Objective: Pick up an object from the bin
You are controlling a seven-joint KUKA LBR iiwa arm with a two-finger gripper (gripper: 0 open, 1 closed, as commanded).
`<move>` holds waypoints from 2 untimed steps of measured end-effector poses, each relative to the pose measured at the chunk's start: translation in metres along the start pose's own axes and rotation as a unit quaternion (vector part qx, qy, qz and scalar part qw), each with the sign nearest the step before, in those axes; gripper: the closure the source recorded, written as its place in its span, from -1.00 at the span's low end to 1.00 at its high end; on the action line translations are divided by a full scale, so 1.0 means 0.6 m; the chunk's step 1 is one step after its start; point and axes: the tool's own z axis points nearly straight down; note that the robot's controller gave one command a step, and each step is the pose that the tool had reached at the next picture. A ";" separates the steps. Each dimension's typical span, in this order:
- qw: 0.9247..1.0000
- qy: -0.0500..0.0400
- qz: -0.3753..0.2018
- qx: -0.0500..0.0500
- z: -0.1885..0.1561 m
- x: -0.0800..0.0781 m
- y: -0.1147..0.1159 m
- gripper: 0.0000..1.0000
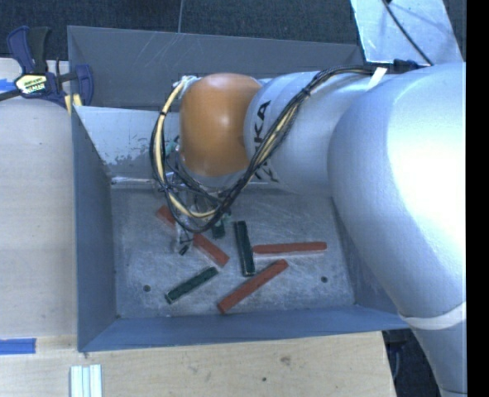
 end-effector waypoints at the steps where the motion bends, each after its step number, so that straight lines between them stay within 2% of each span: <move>1: 1.000 -0.004 0.002 0.000 -0.009 -0.004 -0.001 1.00; 2: 1.000 -0.008 0.003 -0.001 -0.185 -0.016 0.042 1.00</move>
Offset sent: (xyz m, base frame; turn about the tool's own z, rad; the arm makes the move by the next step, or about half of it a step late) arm 0.0000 0.0000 0.0000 0.0000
